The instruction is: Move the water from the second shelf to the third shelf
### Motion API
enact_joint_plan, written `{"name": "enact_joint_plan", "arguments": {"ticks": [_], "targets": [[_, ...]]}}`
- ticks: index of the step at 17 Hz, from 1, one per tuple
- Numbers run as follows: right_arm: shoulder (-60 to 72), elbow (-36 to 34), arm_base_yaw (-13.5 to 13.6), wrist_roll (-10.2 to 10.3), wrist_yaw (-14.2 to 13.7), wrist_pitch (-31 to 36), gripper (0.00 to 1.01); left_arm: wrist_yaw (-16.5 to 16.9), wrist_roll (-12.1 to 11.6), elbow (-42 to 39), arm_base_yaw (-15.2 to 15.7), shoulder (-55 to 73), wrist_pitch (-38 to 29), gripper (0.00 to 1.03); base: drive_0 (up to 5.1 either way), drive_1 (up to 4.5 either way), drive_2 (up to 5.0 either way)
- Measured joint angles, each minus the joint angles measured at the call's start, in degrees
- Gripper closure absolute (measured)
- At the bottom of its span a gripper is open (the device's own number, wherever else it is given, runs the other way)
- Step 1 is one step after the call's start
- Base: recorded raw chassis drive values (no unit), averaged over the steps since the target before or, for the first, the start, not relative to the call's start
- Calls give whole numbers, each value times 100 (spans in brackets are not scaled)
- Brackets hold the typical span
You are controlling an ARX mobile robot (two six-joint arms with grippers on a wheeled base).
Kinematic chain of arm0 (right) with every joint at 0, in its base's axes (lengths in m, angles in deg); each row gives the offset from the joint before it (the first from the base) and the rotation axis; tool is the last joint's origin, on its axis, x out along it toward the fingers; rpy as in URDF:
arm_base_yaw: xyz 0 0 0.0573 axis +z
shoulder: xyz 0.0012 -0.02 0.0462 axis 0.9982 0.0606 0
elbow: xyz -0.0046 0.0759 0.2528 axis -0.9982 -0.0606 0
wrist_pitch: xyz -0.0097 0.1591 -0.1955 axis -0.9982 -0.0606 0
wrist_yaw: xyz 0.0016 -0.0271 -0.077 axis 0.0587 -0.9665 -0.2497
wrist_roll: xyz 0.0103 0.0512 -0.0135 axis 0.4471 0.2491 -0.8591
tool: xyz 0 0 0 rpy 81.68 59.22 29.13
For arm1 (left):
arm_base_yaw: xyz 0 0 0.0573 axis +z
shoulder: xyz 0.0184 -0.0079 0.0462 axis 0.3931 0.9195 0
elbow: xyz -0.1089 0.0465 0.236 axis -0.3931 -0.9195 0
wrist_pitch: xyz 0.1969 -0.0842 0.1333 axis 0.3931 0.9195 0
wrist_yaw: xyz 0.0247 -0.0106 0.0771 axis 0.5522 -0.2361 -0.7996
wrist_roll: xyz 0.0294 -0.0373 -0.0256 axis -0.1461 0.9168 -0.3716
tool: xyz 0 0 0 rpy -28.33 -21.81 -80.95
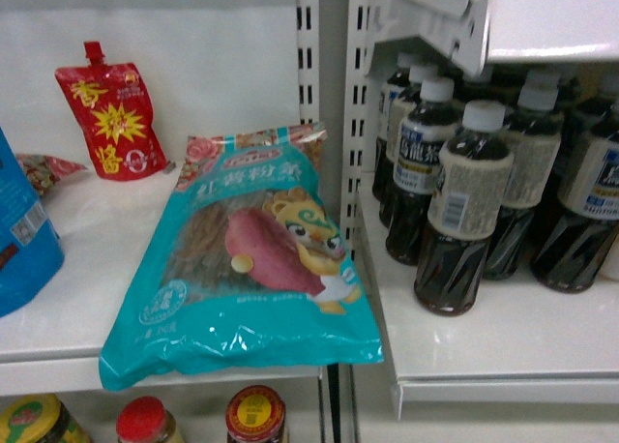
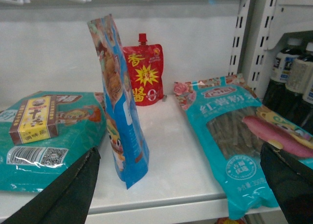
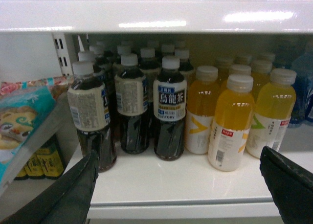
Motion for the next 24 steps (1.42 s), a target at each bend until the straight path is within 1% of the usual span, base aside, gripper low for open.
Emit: {"name": "enact_joint_plan", "arguments": {"ticks": [24], "targets": [[0,0,0,0,0,-7,3,-4,2,0,0,0,9,5,0,0,0]]}}
